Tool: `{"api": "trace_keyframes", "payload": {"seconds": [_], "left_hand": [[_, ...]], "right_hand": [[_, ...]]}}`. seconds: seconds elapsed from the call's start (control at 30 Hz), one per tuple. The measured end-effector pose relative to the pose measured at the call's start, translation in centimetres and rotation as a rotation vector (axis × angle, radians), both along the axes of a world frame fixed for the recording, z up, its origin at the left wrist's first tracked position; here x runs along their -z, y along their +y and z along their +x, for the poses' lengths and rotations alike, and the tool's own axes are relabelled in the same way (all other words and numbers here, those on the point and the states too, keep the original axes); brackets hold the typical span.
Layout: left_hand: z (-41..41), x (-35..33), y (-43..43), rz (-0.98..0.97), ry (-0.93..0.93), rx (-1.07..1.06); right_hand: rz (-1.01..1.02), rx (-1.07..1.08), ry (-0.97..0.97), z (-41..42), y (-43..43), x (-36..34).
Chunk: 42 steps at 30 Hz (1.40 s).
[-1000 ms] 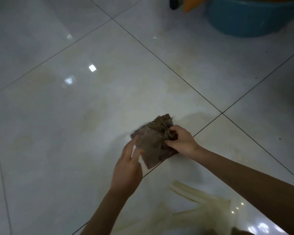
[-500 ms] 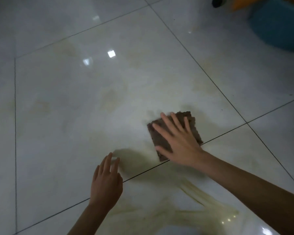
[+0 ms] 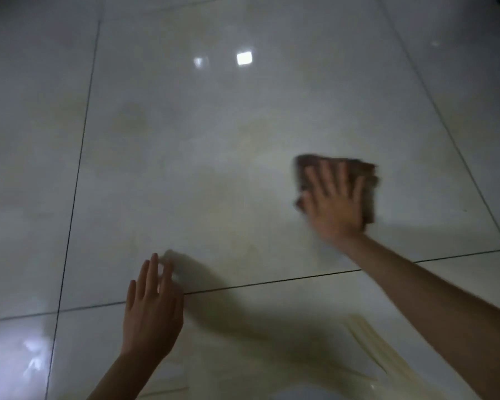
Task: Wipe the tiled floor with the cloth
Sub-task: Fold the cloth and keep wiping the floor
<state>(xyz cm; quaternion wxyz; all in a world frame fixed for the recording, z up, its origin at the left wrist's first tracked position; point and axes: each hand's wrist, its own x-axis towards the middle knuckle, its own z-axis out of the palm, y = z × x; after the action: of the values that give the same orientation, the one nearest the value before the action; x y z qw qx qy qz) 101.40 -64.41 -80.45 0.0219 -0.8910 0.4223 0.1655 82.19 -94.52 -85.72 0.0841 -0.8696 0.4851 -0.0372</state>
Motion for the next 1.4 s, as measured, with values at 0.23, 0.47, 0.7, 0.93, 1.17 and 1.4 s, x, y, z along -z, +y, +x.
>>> {"api": "trace_keyframes", "payload": {"seconds": [0.23, 0.47, 0.7, 0.93, 1.17, 1.4], "left_hand": [[-0.6, -0.4, 3.3, -0.079, 0.009, -0.19], [-3.2, -0.8, -0.7, -0.151, 0.06, -0.064], [-8.0, -0.1, -8.3, -0.062, 0.073, 0.251], [-9.8, -0.4, -13.2, 0.109, 0.035, 0.367], [-9.4, -1.6, -15.4, 0.185, 0.009, 0.34], [-8.3, -0.9, -20.3, 0.099, -0.115, 0.301]], "right_hand": [[0.364, -0.782, -0.347, 5.9, 20.2, -1.3], [1.047, 0.062, -0.8, -2.3, 13.9, -7.1], [0.534, 0.335, -0.679, -19.0, 2.5, -10.8], [0.145, 0.25, 0.129, -22.6, -0.1, -2.9], [0.118, 0.436, 0.137, -12.9, -10.3, -0.7], [-0.04, -0.653, -0.071, -8.0, -0.3, 0.6]]}}
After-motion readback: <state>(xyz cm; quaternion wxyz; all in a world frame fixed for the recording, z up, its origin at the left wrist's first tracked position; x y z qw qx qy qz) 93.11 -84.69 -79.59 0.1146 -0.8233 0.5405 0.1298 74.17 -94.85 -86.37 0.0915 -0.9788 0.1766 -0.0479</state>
